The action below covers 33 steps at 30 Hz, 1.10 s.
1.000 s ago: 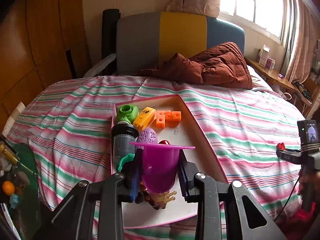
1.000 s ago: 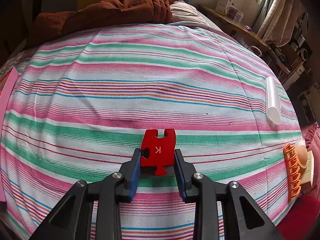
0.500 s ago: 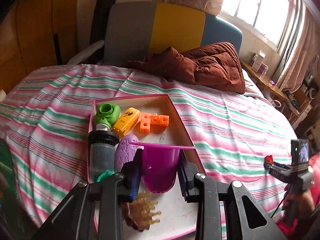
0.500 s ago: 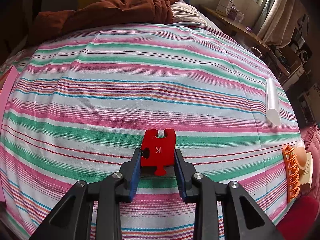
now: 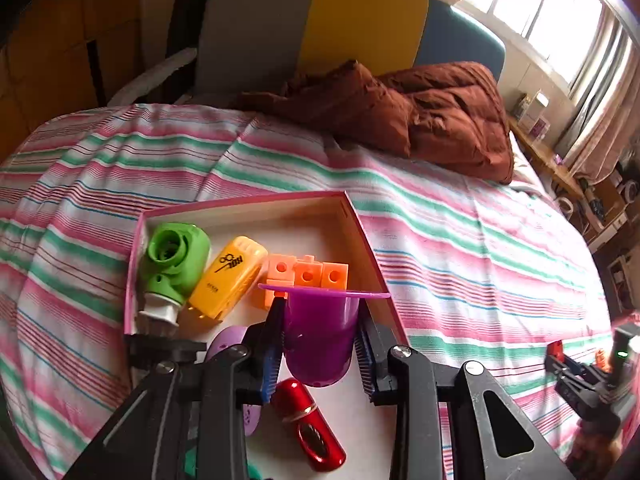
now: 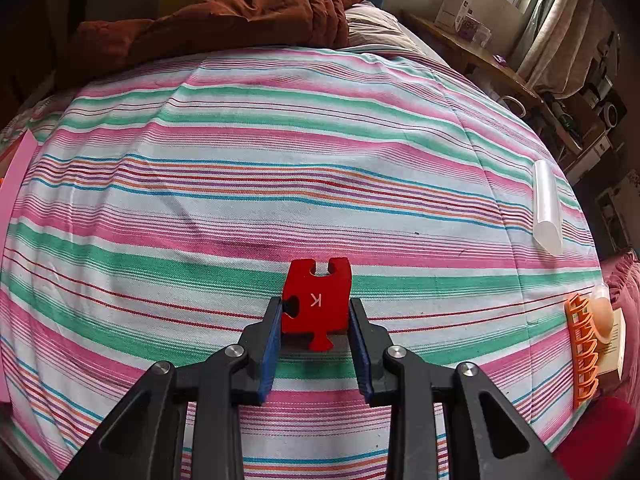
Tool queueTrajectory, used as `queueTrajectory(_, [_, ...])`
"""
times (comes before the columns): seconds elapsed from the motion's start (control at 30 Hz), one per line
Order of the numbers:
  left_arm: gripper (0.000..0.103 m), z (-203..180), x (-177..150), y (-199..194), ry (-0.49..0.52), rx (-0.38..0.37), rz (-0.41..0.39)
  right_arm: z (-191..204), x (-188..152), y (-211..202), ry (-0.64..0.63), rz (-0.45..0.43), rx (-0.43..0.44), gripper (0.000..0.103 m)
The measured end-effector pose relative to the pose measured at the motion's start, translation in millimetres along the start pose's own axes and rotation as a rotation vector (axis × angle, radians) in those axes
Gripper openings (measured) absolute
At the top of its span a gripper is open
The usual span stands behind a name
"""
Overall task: Organize rigid objects
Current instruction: 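Lower the magenta toy into the tray, open the left gripper while the right holds the red piece, then carry the red K piece into the tray and open the right gripper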
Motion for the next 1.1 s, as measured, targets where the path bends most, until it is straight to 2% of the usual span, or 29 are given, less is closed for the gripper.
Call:
queueTrajectory(0.1, [0.035, -4.8, -3.5, 13.7, 0.011, 0.008, 0.035, -0.7, 0.0, 0.6, -0.001, 0.000, 0.000, 0.031])
queueTrajectory(0.23, [0.058, -2.1, -9.8, 14.9, 0.008, 0.024, 0.028, -0.7, -0.3, 0.3, 0.001, 0.000, 0.000, 0.031])
queueTrajectory(0.4, [0.065, 6.3, -14.0, -14.2, 0.000, 0.030, -0.059, -0.3, 0.9, 0.4, -0.003, -0.008, -0.007, 0.031])
queueTrajectory(0.47, [0.072, 12.7, -16.6, -33.2, -0.013, 0.037, -0.111, 2.0, 0.8, -1.6, -0.011, -0.016, -0.013, 0.031])
queueTrajectory(0.6, [0.083, 25.4, -27.7, -70.5, -0.025, 0.082, -0.210, 19.4, 5.9, -14.1, -0.015, -0.073, 0.092, 0.031])
queueTrajectory(0.67, [0.092, 32.5, -36.1, -87.1, -0.033, 0.115, -0.254, 43.0, 10.7, -27.8, -0.045, -0.114, 0.187, 0.031])
queueTrajectory(0.73, [0.096, 38.6, -44.4, -98.3, -0.040, 0.141, -0.270, 77.6, 15.0, -42.2, -0.098, -0.148, 0.271, 0.031])
queueTrajectory(0.9, [0.099, 57.5, -66.3, -113.9, -0.081, 0.174, -0.261, 186.0, 23.9, -64.5, -0.272, -0.188, 0.437, 0.031])
queueTrajectory(1.0, [0.103, 69.1, -75.9, -120.7, -0.098, 0.199, -0.254, 245.5, 24.7, -63.6, -0.365, -0.184, 0.469, 0.031])
queueTrajectory(1.1, [0.103, 80.7, -83.3, -125.0, -0.116, 0.226, -0.243, 280.4, 28.5, -44.7, -0.417, -0.145, 0.454, 0.031])
Point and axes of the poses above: each gripper's, at about its wrist camera, not at the fingertips, and y roughly the way its jaws point, z to its left, x to its top, the point moved 5 cm from there along y, roughly the way its jaws point, and after that the axes turned 13 degrees about x, right-handed, at the moved point
